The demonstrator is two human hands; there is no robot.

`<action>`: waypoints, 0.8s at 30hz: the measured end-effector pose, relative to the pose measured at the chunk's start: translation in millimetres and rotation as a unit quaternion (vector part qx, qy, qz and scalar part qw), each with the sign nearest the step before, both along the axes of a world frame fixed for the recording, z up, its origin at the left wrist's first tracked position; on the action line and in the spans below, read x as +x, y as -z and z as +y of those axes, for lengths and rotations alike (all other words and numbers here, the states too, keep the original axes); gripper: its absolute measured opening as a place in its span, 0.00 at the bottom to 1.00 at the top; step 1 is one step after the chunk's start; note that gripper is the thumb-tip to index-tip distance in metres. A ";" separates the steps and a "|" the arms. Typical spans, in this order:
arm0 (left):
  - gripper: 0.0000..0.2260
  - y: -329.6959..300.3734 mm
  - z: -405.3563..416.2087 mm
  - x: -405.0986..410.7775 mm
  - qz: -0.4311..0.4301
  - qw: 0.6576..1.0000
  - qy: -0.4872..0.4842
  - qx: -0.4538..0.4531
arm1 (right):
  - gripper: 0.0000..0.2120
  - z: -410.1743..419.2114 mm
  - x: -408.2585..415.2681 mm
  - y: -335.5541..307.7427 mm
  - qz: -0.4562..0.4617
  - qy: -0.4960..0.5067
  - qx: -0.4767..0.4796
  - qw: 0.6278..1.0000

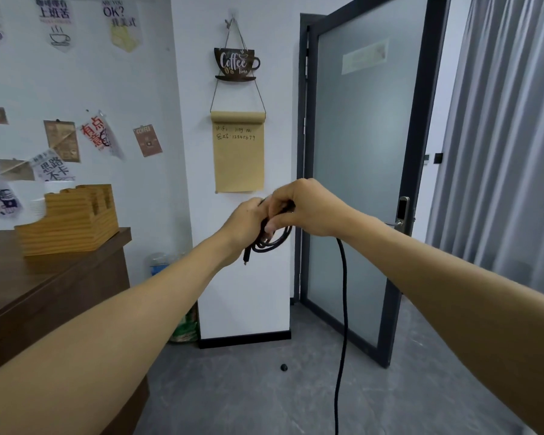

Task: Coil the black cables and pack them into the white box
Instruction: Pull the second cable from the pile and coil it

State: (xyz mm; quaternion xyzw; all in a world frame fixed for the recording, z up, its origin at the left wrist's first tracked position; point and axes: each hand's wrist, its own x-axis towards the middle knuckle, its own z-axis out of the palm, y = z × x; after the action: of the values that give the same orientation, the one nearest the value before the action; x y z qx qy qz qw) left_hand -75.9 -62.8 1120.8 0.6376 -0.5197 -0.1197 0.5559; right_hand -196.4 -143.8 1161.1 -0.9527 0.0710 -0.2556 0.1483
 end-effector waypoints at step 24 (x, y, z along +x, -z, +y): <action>0.18 4.9 4.3 2.5 0.158 0.976 0.114 0.093 | 0.16 -32.8 -0.2 6.8 0.012 0.016 0.227 0.974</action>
State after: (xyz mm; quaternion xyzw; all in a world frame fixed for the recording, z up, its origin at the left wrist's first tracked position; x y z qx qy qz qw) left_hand -73.4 -58.5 1116.0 0.5965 -0.4808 -0.3293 0.5519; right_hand -196.6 -176.7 1154.3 -0.8959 0.1443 -0.2234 0.3557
